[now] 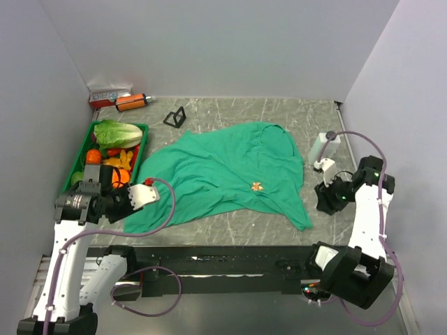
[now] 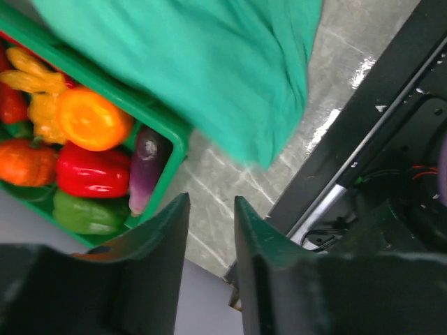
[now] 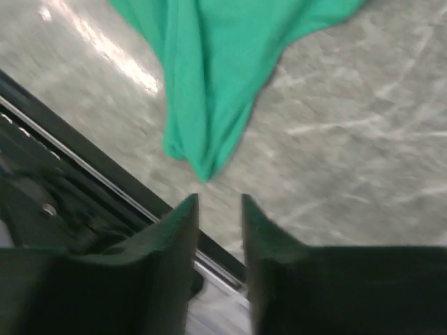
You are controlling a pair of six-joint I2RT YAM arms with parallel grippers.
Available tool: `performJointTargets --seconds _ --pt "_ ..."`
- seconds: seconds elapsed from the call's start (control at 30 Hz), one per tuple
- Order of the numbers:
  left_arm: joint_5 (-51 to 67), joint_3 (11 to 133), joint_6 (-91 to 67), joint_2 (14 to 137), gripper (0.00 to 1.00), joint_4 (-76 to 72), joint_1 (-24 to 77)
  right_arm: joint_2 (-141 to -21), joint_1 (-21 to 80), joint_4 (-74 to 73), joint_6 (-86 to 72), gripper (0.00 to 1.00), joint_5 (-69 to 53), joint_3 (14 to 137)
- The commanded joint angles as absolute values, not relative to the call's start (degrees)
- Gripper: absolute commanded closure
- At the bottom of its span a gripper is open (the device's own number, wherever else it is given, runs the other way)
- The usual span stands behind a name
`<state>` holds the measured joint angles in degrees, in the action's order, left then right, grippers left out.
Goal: Remove the brooch from the garment
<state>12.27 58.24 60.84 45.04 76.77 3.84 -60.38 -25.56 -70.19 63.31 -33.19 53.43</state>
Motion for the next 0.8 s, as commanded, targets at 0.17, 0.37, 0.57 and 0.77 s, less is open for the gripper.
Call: performJointTargets --seconds 0.17,0.37,0.57,0.77 --pt "28.08 66.09 46.87 60.08 0.49 58.48 5.27 -71.26 -17.45 -64.66 59.80 0.04 -44.48 71.19" --pt "36.82 67.32 26.91 73.09 0.49 36.06 13.79 -78.64 -3.53 -44.85 40.10 0.16 -44.21 69.17" --pt "40.61 66.18 17.68 85.39 0.50 16.65 24.68 -99.64 -2.72 -40.08 23.57 0.44 -48.33 82.48" --pt "39.20 71.80 6.26 100.51 0.51 8.00 32.16 -112.58 -0.71 -36.21 12.39 0.63 -45.01 94.03"
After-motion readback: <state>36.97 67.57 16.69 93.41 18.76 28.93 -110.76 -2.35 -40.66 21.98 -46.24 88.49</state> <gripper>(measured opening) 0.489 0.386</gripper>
